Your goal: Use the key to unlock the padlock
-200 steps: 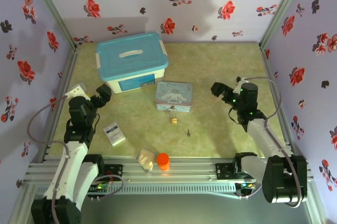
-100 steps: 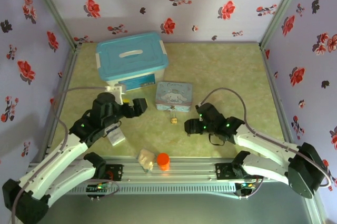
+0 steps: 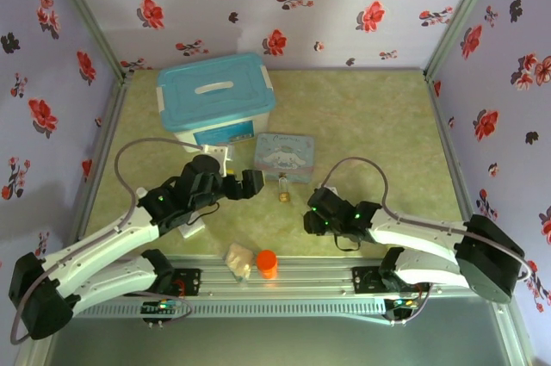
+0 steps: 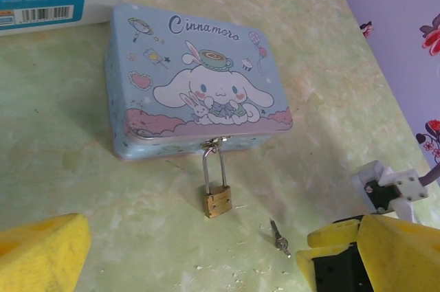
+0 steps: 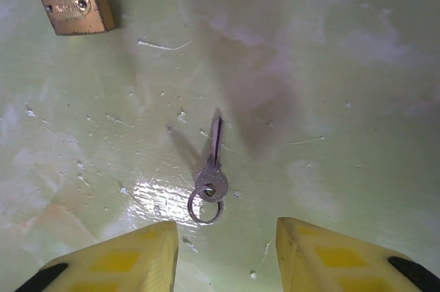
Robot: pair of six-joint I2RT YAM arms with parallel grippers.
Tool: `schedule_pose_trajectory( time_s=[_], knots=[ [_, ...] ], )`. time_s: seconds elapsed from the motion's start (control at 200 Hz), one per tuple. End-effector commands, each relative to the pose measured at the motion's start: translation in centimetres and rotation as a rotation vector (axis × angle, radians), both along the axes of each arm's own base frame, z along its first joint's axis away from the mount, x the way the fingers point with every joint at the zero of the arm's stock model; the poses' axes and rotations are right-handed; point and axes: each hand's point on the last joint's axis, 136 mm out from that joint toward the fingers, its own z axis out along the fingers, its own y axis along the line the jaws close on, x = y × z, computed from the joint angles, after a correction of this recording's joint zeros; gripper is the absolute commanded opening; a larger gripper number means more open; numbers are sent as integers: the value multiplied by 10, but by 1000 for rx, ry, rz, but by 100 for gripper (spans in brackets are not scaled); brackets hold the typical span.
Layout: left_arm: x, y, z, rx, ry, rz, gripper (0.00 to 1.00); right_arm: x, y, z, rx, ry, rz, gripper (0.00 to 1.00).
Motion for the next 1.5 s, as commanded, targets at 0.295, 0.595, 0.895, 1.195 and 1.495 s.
schedule_pose_trajectory(
  time_s=[0.295, 0.595, 0.895, 1.195, 1.495],
  knots=[
    [6, -7, 10, -75, -43, 27, 100, 5, 12, -9, -51, -29, 3, 36],
    [6, -4, -2, -56, -27, 38, 100, 5, 12, -23, -142, -25, 33, 27],
    [7, -1, -11, -15, -39, 39, 100, 3, 18, -37, -135, 20, 67, 11],
    [9, -6, -16, -105, -72, 44, 100, 2, 12, -21, -130, 14, 113, 0],
    [4, -26, -24, -136, -70, -14, 100, 16, 20, 15, -75, -63, 151, 6]
  ],
)
